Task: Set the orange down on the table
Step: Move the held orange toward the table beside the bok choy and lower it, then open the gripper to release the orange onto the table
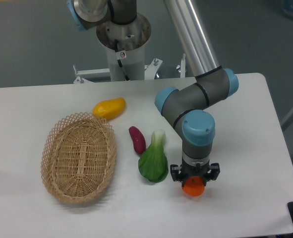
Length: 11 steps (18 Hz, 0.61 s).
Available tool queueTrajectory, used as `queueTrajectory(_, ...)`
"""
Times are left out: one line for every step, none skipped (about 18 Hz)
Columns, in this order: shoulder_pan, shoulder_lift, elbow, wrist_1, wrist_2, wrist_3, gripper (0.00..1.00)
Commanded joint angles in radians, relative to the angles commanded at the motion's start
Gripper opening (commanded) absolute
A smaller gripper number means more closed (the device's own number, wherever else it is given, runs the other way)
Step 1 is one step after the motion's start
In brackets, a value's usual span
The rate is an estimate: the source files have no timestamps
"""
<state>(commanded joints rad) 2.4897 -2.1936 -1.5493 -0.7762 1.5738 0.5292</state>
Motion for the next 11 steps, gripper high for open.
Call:
queueTrajectory(0.000, 0.000, 0.002, 0.000, 0.012, 0.002, 0.75)
queueTrajectory(0.000, -0.002, 0.005, 0.000, 0.028, 0.002, 0.87)
queueTrajectory(0.000, 0.000, 0.005, 0.000, 0.032, 0.003, 0.93)
queueTrajectory(0.000, 0.002, 0.005, 0.002, 0.035, 0.006, 1.00)
queueTrajectory(0.000, 0.006, 0.003, 0.000, 0.034, 0.006, 1.00)
queueTrajectory(0.000, 0.009, 0.005, 0.000, 0.034, 0.006, 1.00)
queueTrajectory(0.000, 0.012, 0.008, 0.000, 0.034, 0.008, 1.00)
queueTrajectory(0.000, 0.012, 0.012, 0.000, 0.034, 0.008, 1.00)
queueTrajectory(0.000, 0.017, 0.012, 0.000, 0.034, 0.008, 1.00)
queueTrajectory(0.000, 0.023, 0.012, 0.000, 0.034, 0.008, 1.00)
queueTrajectory(0.000, 0.025, 0.012, 0.000, 0.034, 0.008, 1.00)
